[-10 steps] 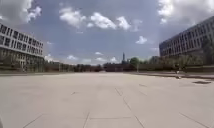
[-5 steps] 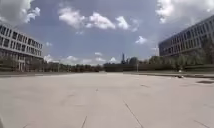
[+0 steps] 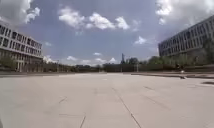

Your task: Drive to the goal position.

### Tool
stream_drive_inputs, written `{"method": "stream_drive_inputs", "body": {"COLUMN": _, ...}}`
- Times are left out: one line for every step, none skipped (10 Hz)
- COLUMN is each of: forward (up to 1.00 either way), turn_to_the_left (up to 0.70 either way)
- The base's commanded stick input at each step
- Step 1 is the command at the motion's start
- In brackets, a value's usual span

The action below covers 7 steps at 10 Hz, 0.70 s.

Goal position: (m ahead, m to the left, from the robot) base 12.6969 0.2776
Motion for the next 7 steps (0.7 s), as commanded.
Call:
{"method": "stream_drive_inputs", "body": {"forward": 0.7, "turn_to_the_left": 0.35}}
{"method": "stream_drive_inputs", "body": {"forward": 0.7, "turn_to_the_left": 0.35}}
{"method": "stream_drive_inputs", "body": {"forward": 0.7, "turn_to_the_left": 0.0}}
{"method": "stream_drive_inputs", "body": {"forward": 0.7, "turn_to_the_left": 0.0}}
{"method": "stream_drive_inputs", "body": {"forward": 0.7, "turn_to_the_left": 0.0}}
{"method": "stream_drive_inputs", "body": {"forward": 0.7, "turn_to_the_left": 0.0}}
{"method": "stream_drive_inputs", "body": {"forward": 0.7, "turn_to_the_left": 0.0}}
